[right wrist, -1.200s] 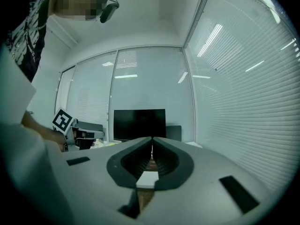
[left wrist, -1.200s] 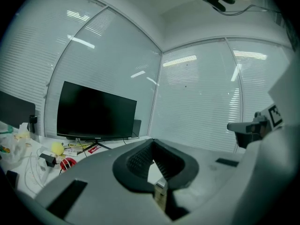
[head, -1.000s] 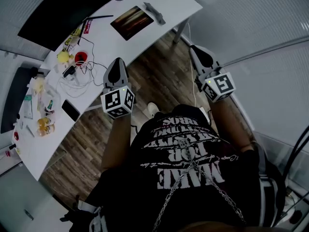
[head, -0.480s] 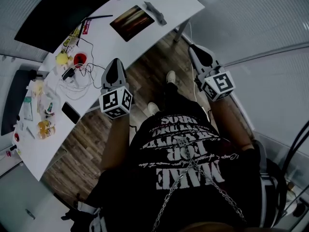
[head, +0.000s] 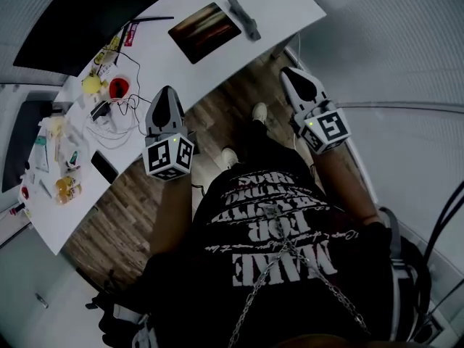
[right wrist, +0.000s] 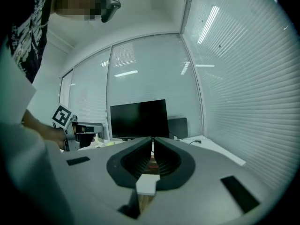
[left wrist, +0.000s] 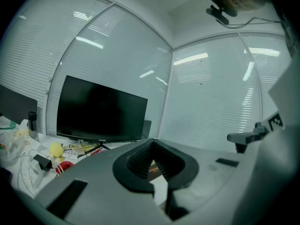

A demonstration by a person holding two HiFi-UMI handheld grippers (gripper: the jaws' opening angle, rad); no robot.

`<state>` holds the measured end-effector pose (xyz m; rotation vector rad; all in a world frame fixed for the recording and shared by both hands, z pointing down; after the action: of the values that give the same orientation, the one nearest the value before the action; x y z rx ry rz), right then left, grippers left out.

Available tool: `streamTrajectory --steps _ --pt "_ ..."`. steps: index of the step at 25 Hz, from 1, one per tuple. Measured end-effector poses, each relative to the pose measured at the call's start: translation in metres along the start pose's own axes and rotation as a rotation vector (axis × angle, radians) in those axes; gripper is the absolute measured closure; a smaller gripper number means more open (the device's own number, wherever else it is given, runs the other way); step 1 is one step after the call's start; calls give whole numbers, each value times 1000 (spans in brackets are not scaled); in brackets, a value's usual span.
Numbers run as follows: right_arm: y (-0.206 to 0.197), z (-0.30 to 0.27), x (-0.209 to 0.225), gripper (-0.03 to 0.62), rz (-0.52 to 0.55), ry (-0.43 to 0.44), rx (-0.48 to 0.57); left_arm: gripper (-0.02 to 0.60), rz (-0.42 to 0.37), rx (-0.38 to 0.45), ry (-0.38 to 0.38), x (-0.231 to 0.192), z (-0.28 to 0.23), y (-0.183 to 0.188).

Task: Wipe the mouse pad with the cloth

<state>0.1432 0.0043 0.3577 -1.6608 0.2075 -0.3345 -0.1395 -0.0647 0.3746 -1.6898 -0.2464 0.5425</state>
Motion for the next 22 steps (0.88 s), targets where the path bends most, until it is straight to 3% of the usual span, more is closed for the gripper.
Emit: streamTrajectory --steps 10,15,22 --pt "-16 -57 73 591 -20 51 -64 577 28 -96 32 12 -85 -35" --pt "2 -79 112 591 -33 83 -38 577 18 -81 53 27 -121 -24" --pt "21 -107 160 591 -19 145 -10 575 19 -57 137 39 -159 -9"
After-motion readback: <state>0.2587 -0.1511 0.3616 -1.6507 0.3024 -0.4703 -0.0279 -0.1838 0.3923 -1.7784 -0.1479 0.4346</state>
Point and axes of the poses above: the fingertips, and each gripper's own axes: z backward along the fingers, x to its right, y out of its top, the point moved 4 cm from there along z, backward along the fingers, and after that the axes turned 3 degrees about x, right-handed, at the moved point
